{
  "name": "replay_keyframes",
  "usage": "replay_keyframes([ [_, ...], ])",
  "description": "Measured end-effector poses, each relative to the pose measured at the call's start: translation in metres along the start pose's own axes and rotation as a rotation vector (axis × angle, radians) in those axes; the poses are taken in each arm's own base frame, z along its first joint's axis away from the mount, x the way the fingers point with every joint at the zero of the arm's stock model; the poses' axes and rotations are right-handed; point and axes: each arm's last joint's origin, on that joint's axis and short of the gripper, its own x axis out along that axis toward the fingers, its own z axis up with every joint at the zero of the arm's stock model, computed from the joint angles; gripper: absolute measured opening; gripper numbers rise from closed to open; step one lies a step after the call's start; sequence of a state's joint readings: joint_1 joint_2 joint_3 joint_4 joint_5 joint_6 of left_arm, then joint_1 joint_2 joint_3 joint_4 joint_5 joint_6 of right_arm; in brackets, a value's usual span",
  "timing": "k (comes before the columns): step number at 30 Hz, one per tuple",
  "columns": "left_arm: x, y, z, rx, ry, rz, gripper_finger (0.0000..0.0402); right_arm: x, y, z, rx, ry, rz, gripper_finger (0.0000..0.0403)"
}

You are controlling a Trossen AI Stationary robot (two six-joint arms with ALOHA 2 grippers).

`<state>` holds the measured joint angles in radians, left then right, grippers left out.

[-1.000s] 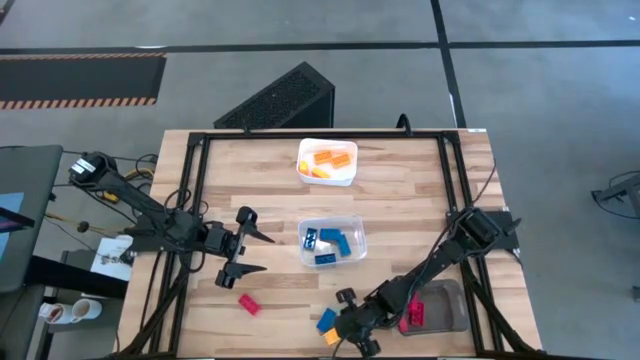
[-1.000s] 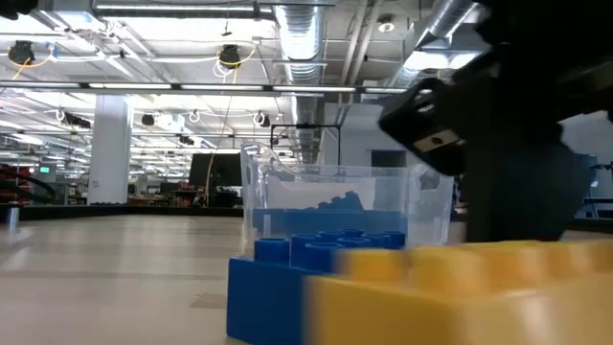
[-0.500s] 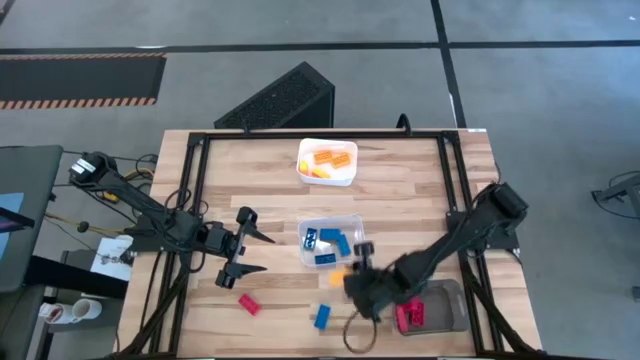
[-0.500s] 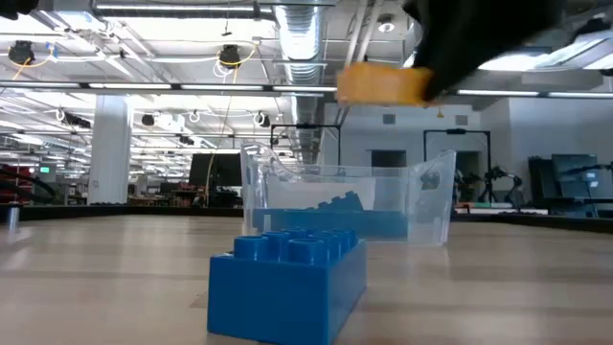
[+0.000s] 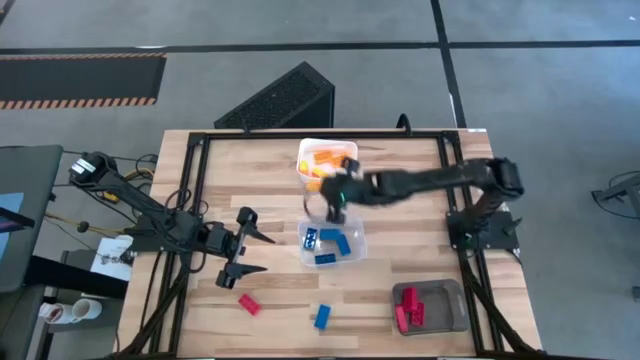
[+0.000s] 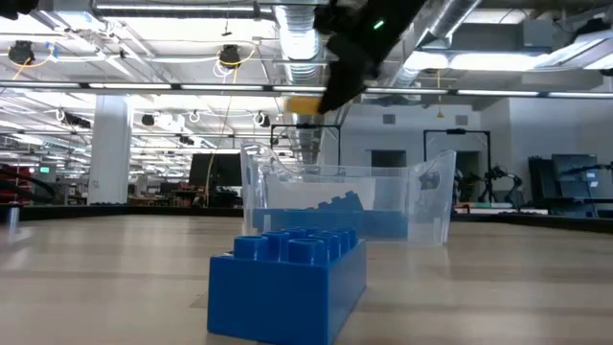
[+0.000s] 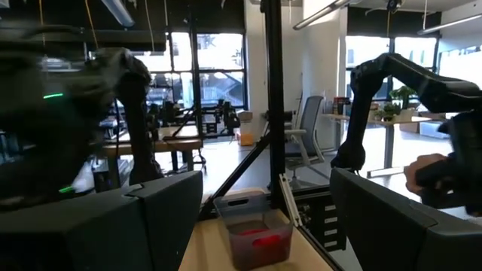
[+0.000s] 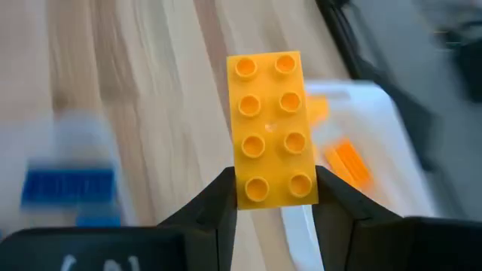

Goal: Sort & place blocks by color
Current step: Put the yellow game piece into the white bin, then put the red game piece into the black bin

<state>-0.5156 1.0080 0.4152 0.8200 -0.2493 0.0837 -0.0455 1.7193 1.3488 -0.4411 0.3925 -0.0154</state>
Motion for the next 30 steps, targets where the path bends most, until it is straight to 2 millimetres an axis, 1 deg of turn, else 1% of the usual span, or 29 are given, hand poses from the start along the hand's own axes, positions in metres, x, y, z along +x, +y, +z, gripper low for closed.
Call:
replay_keyframes([
  [2, 0.0, 0.0, 0.0, 0.0, 0.004, 0.0, 0.0279, 0.015, -0.026, -0.002, 0.046, 0.015, 0.051, 0.0139],
  [3, 0.0, 0.0, 0.0, -0.001, 0.004, 0.0, 0.0279, 0.022, -0.038, -0.006, 0.063, 0.038, 0.047, 0.0141],
  [5, 0.0, 0.0, -0.002, -0.004, 0.02, -0.002, 0.0279, 0.036, -0.06, -0.008, 0.118, 0.031, 0.026, 0.0149],
  [7, 0.0, 0.0, -0.002, -0.006, 0.021, -0.002, 0.0279, 0.043, -0.081, -0.019, 0.154, 0.107, 0.004, 0.0156],
  [9, 0.0, 0.0, -0.003, -0.01, 0.033, -0.001, 0.0279, 0.053, -0.093, -0.022, 0.211, 0.101, 0.012, 0.0162],
  [12, 0.0, 0.0, -0.003, -0.013, 0.038, 0.004, 0.0279, 0.057, -0.105, -0.033, 0.253, 0.158, 0.112, 0.0174],
  [15, 0.0, 0.0, -0.004, -0.014, 0.044, 0.018, 0.0279, 0.056, -0.106, -0.03, 0.267, 0.134, 0.135, 0.0195],
  [20, 0.0, 0.0, -0.004, -0.028, 0.045, 0.022, 0.0279, 0.053, -0.101, -0.028, 0.245, 0.134, 0.138, 0.0252],
  [24, 0.0, 0.0, -0.004, -0.031, 0.046, 0.022, 0.0279, 0.051, -0.095, -0.031, 0.226, 0.178, 0.135, 0.0287],
  [27, 0.0, 0.0, -0.004, -0.031, 0.048, 0.021, 0.0279, 0.046, -0.084, -0.032, 0.235, 0.242, 0.159, 0.0296],
  [30, 0.0, 0.0, -0.005, -0.029, 0.056, 0.021, 0.0279, 0.034, -0.063, -0.028, 0.19, 0.317, 0.201, 0.0293],
])
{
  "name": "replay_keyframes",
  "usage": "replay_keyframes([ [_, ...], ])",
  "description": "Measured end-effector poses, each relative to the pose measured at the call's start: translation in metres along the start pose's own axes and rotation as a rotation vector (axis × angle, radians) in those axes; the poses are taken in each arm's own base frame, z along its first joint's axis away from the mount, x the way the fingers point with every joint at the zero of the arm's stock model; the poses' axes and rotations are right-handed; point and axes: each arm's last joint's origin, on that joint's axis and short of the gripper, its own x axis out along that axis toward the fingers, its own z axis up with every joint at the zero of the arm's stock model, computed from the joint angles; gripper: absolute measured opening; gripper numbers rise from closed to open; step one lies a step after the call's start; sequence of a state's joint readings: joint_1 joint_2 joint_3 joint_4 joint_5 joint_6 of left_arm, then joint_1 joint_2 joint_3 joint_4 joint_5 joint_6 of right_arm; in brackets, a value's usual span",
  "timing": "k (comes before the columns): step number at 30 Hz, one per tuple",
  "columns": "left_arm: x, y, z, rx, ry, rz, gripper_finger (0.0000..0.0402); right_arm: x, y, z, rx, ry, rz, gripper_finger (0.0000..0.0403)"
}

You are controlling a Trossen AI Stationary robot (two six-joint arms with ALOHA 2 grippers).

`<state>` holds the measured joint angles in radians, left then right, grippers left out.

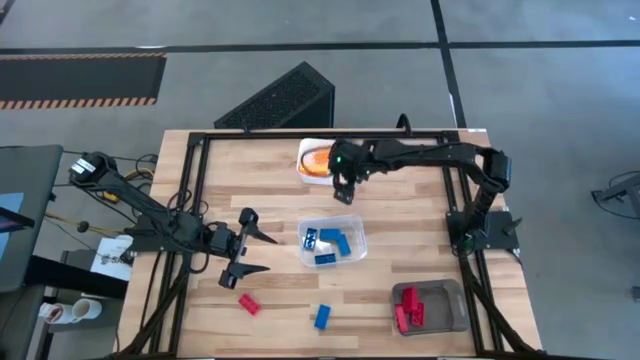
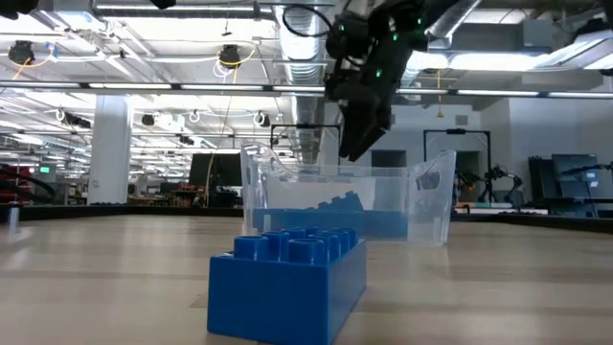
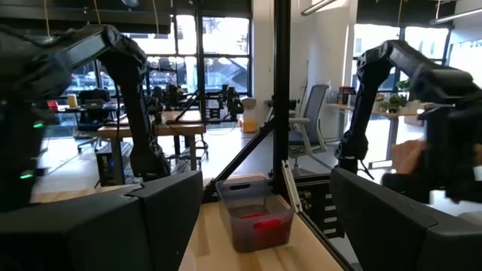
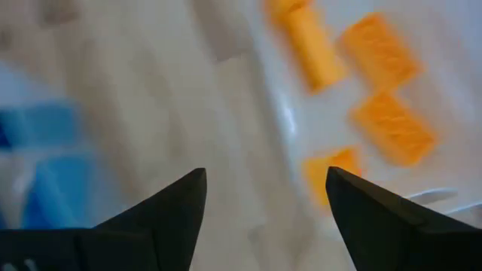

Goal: Sort & place blocks by color
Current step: Put the red game piece into the black bin

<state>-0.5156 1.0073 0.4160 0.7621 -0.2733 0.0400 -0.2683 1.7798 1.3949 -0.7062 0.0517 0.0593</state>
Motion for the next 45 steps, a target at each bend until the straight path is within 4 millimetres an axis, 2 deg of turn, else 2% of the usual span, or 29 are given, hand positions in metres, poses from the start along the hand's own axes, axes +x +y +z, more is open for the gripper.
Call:
replay_keyframes([
  [4, 0.0, 0.0, -0.001, 0.002, 0.008, 0.0, 0.0279, -0.013, 0.042, -0.002, -0.111, 0.04, 0.049, 0.0287],
  [11, 0.0, 0.0, -0.003, -0.03, 0.035, 0.007, 0.0279, -0.046, 0.127, -0.006, -0.23, -0.04, 0.171, 0.0286],
  [15, -0.002, 0.003, -0.017, -0.012, 0.171, 0.123, 0.0279, -0.058, 0.17, -0.026, -0.318, -0.042, 0.206, 0.0286],
  [20, -0.005, 0.004, -0.032, -0.001, 0.328, 0.133, 0.0279, -0.07, 0.205, -0.047, -0.367, -0.077, 0.161, 0.0286],
  [25, -0.011, -0.001, -0.043, -0.02, 0.675, 0.084, 0.0279, -0.077, 0.22, -0.059, -0.356, -0.089, 0.16, 0.0286],
  [29, -0.024, -0.01, -0.06, 0.011, 0.941, 0.007, 0.0279, -0.078, 0.223, -0.061, -0.342, -0.088, 0.164, 0.0286],
  [33, -0.029, -0.027, -0.071, 0.03, 1.031, -0.137, 0.0279, -0.078, 0.223, -0.061, -0.303, -0.086, 0.163, 0.0286],
  [37, -0.027, -0.047, -0.08, 0.057, 1.028, -0.237, 0.0279, -0.078, 0.222, -0.06, -0.295, -0.086, 0.162, 0.0286],
  [45, -0.026, -0.079, -0.113, 0.151, 1.147, -0.268, 0.0279, -0.076, 0.22, -0.058, -0.296, -0.086, 0.157, 0.0286],
])
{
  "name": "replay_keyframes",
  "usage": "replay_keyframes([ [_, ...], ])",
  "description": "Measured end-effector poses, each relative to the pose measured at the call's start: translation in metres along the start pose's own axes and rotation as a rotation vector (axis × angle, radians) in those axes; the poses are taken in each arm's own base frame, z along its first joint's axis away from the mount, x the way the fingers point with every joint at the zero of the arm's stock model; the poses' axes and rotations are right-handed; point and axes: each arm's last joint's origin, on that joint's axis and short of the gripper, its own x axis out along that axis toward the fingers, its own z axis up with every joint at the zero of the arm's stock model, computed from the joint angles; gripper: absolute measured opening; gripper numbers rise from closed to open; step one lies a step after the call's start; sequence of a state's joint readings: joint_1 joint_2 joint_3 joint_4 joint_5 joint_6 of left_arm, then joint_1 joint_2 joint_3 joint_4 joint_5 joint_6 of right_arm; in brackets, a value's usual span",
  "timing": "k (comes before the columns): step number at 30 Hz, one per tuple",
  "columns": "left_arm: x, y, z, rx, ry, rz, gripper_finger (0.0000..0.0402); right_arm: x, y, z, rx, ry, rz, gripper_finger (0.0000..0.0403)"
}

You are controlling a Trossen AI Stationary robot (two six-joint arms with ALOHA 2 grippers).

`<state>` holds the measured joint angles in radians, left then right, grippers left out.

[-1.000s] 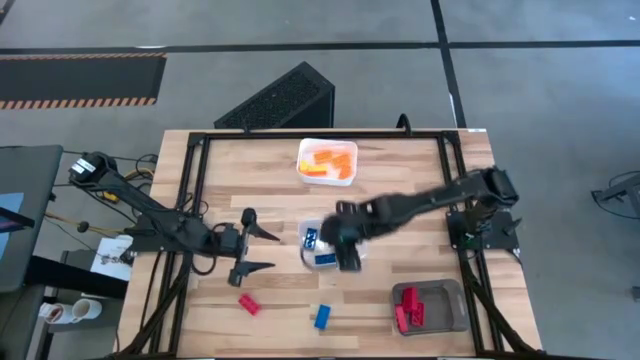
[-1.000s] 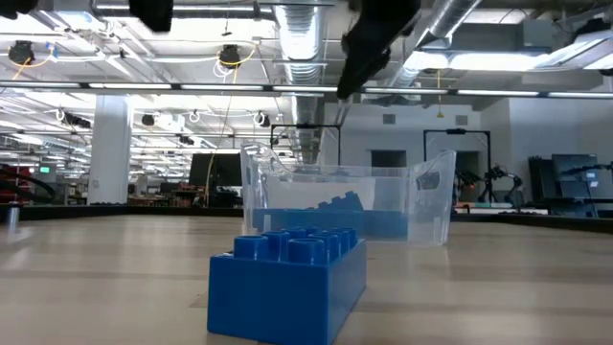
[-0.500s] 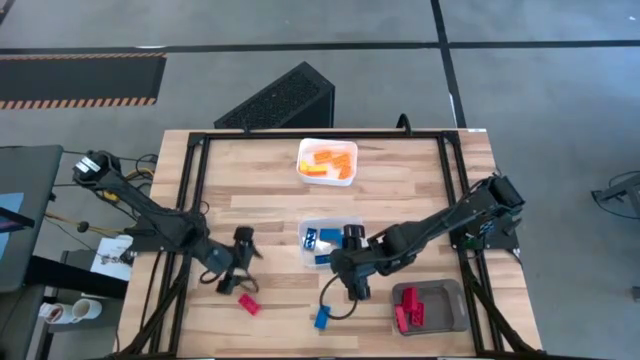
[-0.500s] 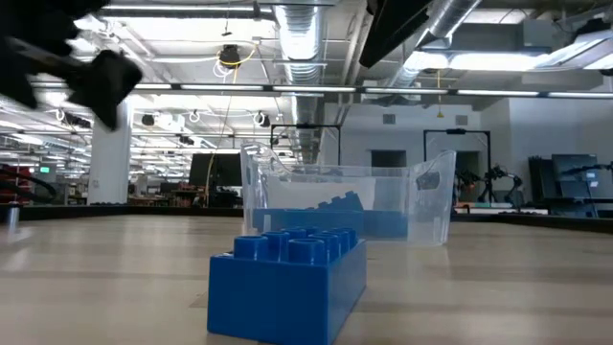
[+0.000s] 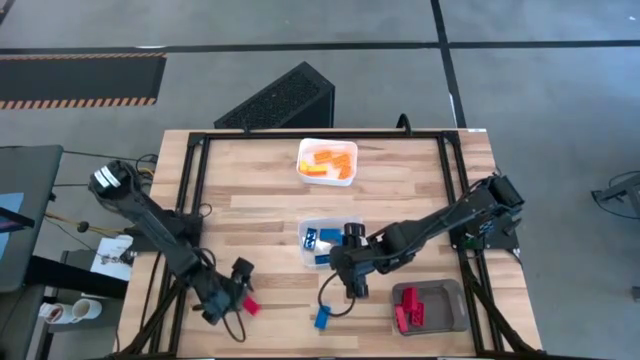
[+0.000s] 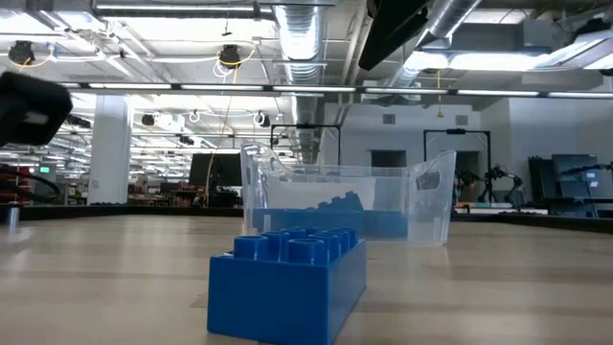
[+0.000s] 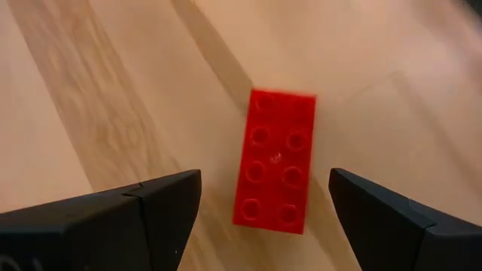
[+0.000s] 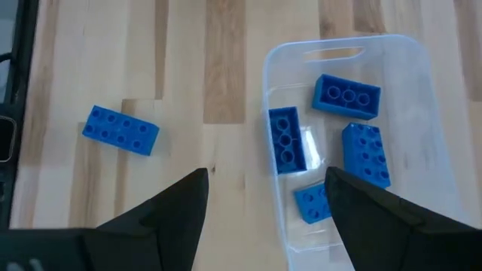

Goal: Sort & place blocks by color
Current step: Put the red game piece into the black bin

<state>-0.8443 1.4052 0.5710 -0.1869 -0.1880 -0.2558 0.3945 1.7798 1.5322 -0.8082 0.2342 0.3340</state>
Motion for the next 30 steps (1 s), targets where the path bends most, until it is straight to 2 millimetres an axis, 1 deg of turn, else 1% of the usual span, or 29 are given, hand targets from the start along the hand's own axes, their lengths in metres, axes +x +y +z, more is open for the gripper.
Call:
replay_keyframes([
  [4, 0.021, -0.005, -0.002, 0.018, 0.08, 0.041, 0.0279, 0.001, -0.005, 0.002, 0.012, 0.001, -0.008, 0.0286],
  [7, 0.033, -0.006, -0.002, -0.016, 0.095, 0.027, 0.0271, 0.002, -0.008, 0.002, 0.018, 0.001, -0.012, 0.0286],
  [9, 0.035, -0.006, -0.002, -0.021, 0.091, 0.01, 0.0251, 0.002, -0.007, 0.002, 0.017, 0.001, -0.012, 0.0286],
  [11, 0.035, -0.005, -0.001, -0.017, 0.076, 0.008, 0.0215, 0.002, -0.007, 0.002, 0.016, 0.001, -0.01, 0.0286],
  [15, 0.025, 0.002, 0.004, 0.002, 0.038, 0.02, 0.0105, 0.002, -0.007, 0.002, 0.017, -0.002, -0.028, 0.0286],
  [18, 0.012, 0.018, 0.005, 0.0, 0.032, 0.13, 0.0102, 0.003, -0.009, 0.002, 0.052, -0.014, -0.091, 0.0286],
  [22, -0.01, 0.038, 0.015, -0.047, -0.072, 0.33, 0.0102, 0.007, -0.011, 0.003, 0.111, -0.028, -0.124, 0.0286],
  [25, -0.024, 0.052, 0.022, -0.045, -0.146, 0.502, 0.0102, 0.015, -0.009, 0.007, 0.156, -0.087, -0.116, 0.0286],
  [27, -0.031, 0.062, 0.027, -0.059, -0.194, 0.594, 0.0102, 0.017, -0.006, 0.006, 0.155, -0.113, -0.137, 0.0286],
  [30, -0.037, 0.074, 0.035, -0.093, -0.262, 0.687, 0.0102, 0.022, -0.002, 0.004, 0.176, -0.208, -0.193, 0.0286],
])
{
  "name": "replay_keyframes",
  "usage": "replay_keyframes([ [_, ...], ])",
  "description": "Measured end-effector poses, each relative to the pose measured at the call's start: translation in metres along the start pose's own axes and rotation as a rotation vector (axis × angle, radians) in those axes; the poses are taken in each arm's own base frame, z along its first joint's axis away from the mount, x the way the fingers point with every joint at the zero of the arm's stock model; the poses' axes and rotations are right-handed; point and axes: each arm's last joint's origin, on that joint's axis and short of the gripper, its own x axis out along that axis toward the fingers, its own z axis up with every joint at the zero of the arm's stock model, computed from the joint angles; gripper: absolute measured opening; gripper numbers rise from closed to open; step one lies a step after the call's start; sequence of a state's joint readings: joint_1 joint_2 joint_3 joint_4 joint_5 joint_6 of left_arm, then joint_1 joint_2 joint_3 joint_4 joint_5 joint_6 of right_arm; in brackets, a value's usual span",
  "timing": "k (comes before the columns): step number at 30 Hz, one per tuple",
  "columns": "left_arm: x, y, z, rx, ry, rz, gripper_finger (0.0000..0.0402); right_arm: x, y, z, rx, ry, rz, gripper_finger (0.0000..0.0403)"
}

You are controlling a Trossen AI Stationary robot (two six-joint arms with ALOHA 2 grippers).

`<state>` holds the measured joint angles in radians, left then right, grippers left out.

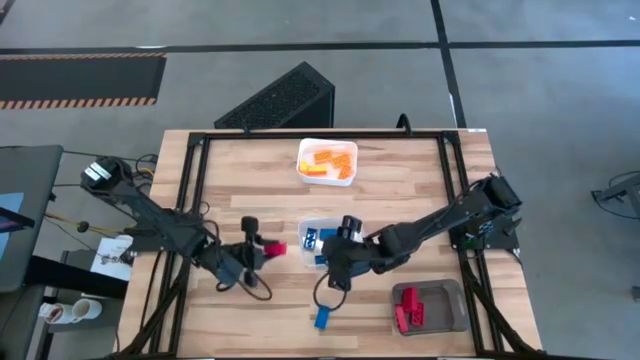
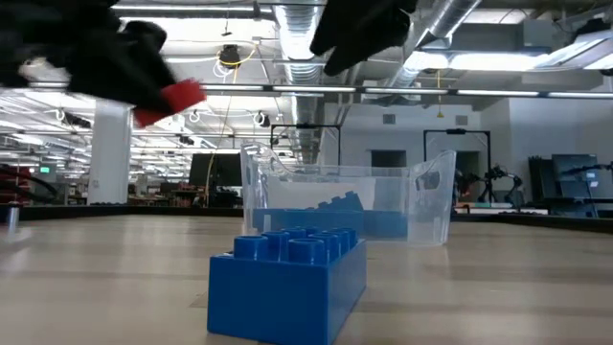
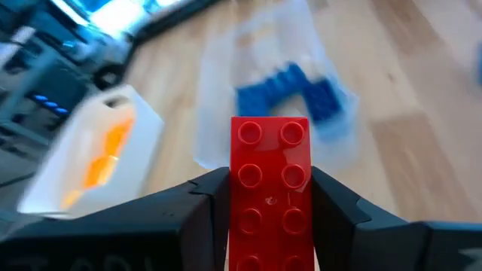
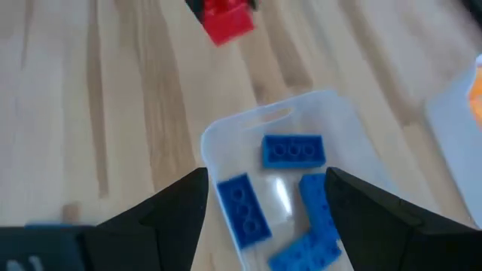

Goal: Sort & place blocks by color
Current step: Put the red game piece into the black bin

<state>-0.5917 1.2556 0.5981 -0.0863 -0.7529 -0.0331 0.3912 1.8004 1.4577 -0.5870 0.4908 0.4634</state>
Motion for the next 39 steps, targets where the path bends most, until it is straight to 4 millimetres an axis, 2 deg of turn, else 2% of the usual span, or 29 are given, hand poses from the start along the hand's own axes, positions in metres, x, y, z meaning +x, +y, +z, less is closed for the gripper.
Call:
replay_keyframes([
  [4, 0.008, 0.009, 0.01, -0.035, -0.064, 0.06, 0.0102, 0.017, 0.0, -0.015, 0.058, -0.07, 0.025, 0.0286],
  [12, 0.024, 0.015, 0.017, -0.062, -0.114, 0.058, 0.0102, 0.048, -0.017, -0.022, 0.202, -0.248, 0.254, 0.0286],
  [19, 0.035, 0.012, 0.016, -0.071, -0.121, 0.058, 0.0102, 0.062, -0.042, -0.022, 0.292, -0.331, 0.235, 0.0286],
  [28, 0.048, 0.007, 0.014, -0.076, -0.115, 0.061, 0.0102, 0.067, -0.055, -0.013, 0.371, -0.363, 0.268, 0.0285],
  [39, 0.047, 0.009, 0.022, -0.109, -0.182, 0.076, 0.0102, 0.067, -0.058, -0.01, 0.435, -0.373, 0.311, 0.0282],
])
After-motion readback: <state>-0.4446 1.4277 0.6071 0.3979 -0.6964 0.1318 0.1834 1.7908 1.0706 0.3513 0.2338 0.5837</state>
